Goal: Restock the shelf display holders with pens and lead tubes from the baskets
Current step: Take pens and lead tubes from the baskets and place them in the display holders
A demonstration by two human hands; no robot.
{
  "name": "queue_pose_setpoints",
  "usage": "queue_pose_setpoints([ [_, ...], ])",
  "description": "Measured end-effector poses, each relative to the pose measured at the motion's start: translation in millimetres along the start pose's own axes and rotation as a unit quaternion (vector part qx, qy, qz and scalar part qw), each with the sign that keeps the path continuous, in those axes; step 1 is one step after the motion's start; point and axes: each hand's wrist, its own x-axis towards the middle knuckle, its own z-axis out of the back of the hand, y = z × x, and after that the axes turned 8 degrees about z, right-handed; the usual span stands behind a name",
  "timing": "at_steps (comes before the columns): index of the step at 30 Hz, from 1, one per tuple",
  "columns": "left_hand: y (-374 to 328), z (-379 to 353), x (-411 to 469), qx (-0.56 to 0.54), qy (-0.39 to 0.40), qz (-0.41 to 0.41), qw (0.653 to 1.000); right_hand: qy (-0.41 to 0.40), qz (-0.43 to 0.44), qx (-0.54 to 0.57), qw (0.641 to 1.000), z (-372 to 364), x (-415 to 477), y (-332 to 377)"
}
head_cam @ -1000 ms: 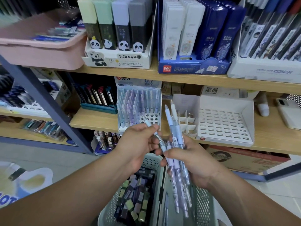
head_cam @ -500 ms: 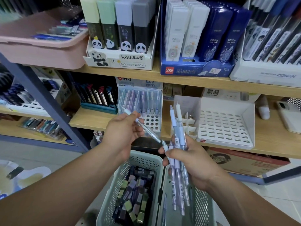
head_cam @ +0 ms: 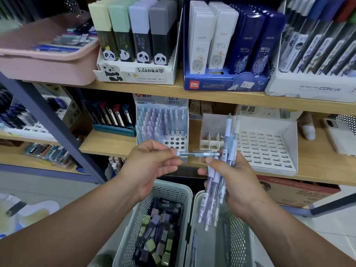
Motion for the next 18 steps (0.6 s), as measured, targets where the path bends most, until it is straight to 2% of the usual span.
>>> queue_pose_setpoints([
  [4, -3, 10, -3, 0.137, 0.067, 0.0, 0.988, -0.005, 0.006, -0.002, 1.0, 1, 1, 4],
  [7, 4, 17, -6, 0.293, 0.144, -0.012, 0.945, 0.012, 0.014, -0.024, 1.0, -2, 0, 4],
  [9, 11, 17, -9, 0.358, 0.189, -0.018, 0.914, 0.031, 0.019, -0.039, 0.999, -5, -2, 0],
  [13, 23, 14, -12, 0.4, 0.186, -0.039, 0.897, 0.066, 0.037, -0.083, 0.994, -11, -5, -4],
  [18, 18, 6, -9, 0.327, 0.122, -0.065, 0.935, 0.1, 0.041, -0.115, 0.987, -13, -8, -4],
])
